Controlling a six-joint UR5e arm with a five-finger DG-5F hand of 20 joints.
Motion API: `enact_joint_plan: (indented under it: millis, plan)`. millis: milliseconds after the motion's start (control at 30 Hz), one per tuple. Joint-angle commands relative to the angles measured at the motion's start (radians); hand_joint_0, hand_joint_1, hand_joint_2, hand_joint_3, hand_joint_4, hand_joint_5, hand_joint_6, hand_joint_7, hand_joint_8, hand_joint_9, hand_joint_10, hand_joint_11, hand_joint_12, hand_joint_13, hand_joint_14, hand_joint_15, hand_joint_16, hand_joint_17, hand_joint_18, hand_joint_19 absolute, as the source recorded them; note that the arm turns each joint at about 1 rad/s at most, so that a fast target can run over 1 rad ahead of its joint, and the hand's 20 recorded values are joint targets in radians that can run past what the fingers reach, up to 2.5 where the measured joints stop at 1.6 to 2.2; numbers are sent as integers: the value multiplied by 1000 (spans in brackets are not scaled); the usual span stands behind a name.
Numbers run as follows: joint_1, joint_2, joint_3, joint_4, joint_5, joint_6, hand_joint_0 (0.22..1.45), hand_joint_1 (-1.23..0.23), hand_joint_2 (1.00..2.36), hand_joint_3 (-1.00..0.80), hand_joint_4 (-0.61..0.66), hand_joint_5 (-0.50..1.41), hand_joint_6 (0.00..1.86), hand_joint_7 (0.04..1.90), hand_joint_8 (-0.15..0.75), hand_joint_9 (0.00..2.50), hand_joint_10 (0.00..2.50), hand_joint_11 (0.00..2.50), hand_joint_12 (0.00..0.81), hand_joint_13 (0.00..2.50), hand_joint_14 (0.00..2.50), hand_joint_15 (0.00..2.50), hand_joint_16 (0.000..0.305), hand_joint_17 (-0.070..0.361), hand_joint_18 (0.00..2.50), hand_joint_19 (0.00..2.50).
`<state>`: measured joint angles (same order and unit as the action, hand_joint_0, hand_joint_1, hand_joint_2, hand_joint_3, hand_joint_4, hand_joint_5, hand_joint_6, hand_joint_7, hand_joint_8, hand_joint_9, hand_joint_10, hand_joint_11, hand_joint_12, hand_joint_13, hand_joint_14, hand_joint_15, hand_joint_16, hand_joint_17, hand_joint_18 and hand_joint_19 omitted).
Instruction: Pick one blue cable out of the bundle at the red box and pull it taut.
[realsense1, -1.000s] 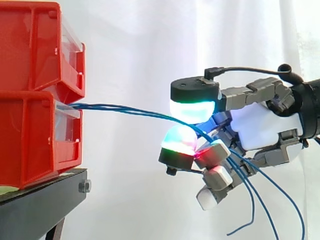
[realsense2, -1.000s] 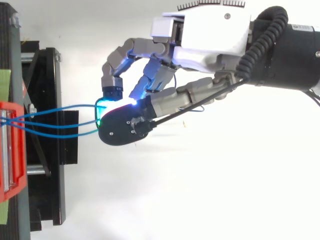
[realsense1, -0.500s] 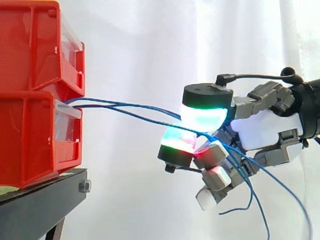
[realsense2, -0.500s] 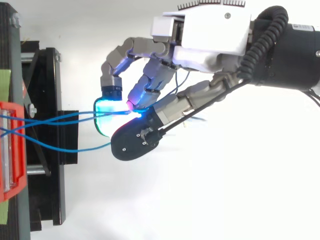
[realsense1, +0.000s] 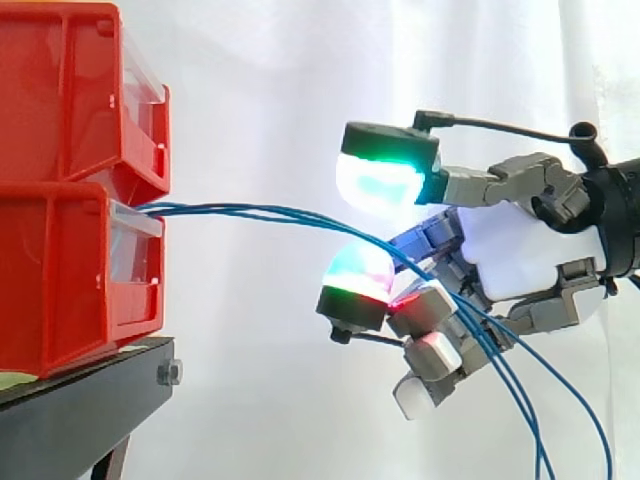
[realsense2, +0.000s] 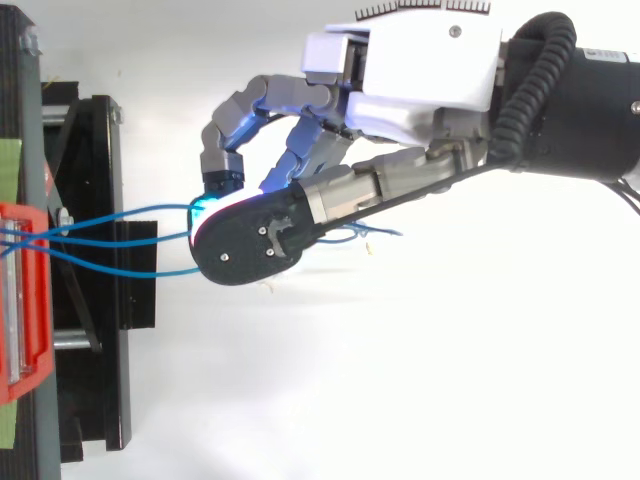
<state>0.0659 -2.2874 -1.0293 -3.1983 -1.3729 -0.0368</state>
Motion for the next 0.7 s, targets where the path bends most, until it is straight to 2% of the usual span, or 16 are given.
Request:
enact_joint_plan:
  millis: [0,367,600,667]
  plan:
    - [0,0,0,0,0,0,595,-585,1010,-352,174,-174,895,1053,363,1077,14,1214,387,959,24,790,56,125,582,503]
    - [0,0,0,0,0,0,618,-712,1014,-88,172,-175,926,1036,403,1094,8,1208,414,991,23,759,62,140,666,457]
    - [0,0,0,0,0,0,668,-807,1020,-88,86,-184,933,1091,373,1063,12,1242,387,954,25,759,56,127,635,439]
    - [0,0,0,0,0,0,703,-847,1022,-125,99,-187,929,1217,383,1066,12,1231,386,952,24,753,56,125,634,432]
